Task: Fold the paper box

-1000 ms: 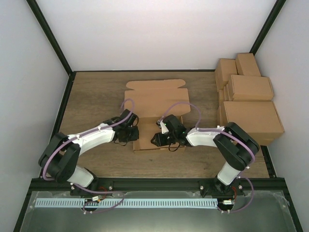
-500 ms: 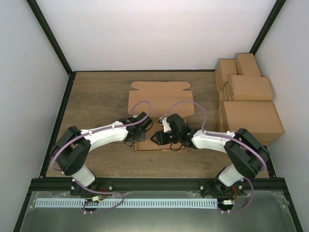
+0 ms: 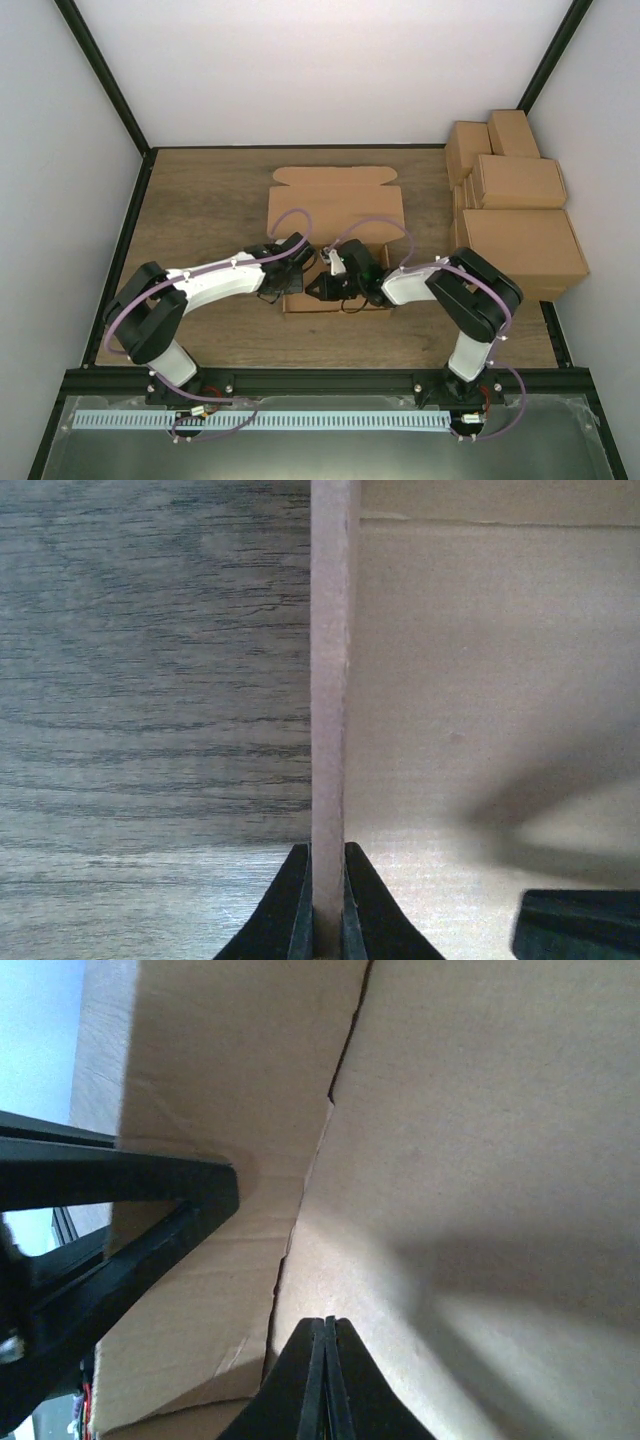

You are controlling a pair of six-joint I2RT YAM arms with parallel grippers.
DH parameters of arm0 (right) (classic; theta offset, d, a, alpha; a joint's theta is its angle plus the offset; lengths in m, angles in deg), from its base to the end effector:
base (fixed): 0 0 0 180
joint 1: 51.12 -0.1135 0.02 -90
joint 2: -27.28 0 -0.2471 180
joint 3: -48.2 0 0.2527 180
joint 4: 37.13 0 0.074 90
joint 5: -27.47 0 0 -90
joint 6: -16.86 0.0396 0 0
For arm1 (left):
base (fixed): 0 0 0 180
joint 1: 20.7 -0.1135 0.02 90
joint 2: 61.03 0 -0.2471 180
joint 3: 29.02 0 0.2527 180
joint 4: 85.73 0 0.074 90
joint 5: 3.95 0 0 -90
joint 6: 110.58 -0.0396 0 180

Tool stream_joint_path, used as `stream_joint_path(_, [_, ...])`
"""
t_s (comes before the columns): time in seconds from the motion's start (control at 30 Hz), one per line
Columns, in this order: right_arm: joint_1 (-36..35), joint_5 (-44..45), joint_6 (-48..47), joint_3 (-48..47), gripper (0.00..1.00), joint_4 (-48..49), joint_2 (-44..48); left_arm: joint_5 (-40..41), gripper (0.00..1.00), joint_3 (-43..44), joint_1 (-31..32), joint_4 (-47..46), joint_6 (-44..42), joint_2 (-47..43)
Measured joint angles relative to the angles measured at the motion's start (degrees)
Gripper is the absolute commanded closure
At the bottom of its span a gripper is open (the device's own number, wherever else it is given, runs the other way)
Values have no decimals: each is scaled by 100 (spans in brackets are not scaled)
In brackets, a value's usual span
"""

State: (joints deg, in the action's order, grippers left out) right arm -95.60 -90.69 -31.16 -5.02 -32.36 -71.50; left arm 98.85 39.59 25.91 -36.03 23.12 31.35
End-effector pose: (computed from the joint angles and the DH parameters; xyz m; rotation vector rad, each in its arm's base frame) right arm 0.2132 0.2355 0.1061 -0.3476 2.5370 1.2628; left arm 0.2080 -0.2073 0.1506 0.0253 2.7808 -0.0664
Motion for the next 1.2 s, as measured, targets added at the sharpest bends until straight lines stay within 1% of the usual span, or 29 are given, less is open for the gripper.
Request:
stream_joint_path(0.1, [-35, -118, 212, 0, 99, 264, -258, -70, 95, -70, 0, -103, 11, -55])
stream_joint_path(0.3, [-162, -382, 566, -20, 99, 776, -763, -240, 88, -236, 2, -332, 105, -149])
stream_joint_path(0.57, [-240, -544, 765, -173, 99, 1132, -1047, -319, 78, -378, 2, -470, 227, -332])
stream_joint_path(0.8, [-254, -643, 817, -249, 99, 1285, -1196, -321, 62, -400, 4, -474, 323, -586])
stream_joint_path(0.93, [-260, -662, 824, -278, 99, 1329, -1233, -319, 60, -409, 4, -507, 417, -675])
stream_joint_path(1.13, [-271, -699, 826, -313, 99, 1377, -1292, -295, 45, -444, 4, -509, 481, -861])
stream_joint_path(1.2, [-282, -704, 824, -332, 99, 1392, -1311, -267, 42, -444, 7, -494, 496, -933])
